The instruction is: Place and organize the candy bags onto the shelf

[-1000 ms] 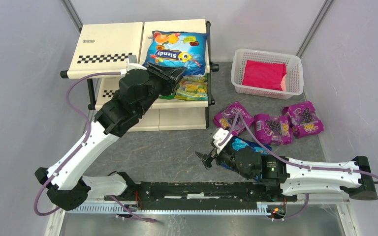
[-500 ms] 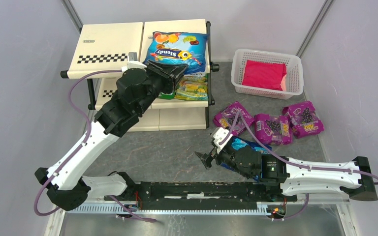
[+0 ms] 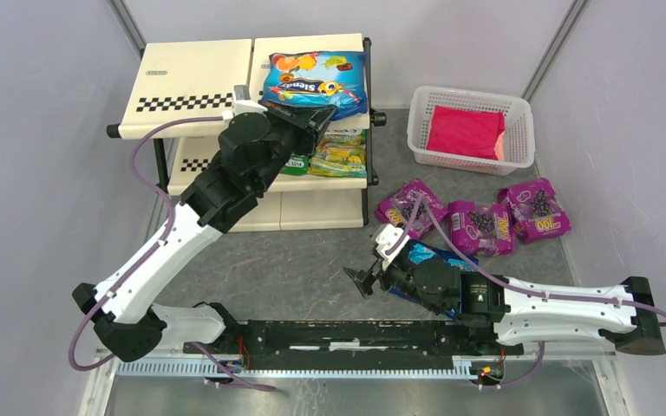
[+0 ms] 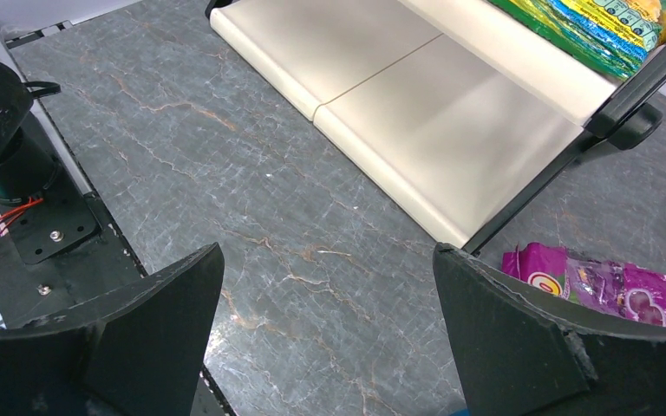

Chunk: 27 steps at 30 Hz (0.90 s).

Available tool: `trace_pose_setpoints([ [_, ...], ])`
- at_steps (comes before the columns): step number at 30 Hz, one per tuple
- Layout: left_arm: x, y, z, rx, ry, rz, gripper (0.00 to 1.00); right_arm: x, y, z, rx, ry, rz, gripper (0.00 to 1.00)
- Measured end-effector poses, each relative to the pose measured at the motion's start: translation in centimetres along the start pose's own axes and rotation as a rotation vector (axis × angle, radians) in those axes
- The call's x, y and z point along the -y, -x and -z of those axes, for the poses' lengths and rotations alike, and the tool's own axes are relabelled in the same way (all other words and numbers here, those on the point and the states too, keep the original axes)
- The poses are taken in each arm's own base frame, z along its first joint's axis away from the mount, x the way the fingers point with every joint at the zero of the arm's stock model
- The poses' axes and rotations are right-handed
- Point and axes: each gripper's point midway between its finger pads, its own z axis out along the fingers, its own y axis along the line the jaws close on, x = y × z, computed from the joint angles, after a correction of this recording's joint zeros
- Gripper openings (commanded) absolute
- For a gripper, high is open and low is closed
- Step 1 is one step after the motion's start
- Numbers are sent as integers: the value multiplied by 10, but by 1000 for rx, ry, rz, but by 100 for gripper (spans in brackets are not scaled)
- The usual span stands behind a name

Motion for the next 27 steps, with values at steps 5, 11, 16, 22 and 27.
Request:
trace_pose_setpoints([
  [5, 5, 5, -12, 44, 1, -28, 6, 1, -1, 0, 0, -3, -1, 98],
  [11, 11, 11, -19, 83, 3, -58, 6, 4, -4, 1, -4, -8, -2, 98],
  [16, 15, 10, -30, 94, 5, -81, 6, 3, -4, 1, -3, -4, -4, 98],
  [22, 10, 14, -39, 103, 32, -105, 6, 3, -3, 2, 2, -4, -18, 98],
  [27, 4, 24, -44, 99, 44, -107, 12, 5, 1, 4, 15, -3, -30, 98],
])
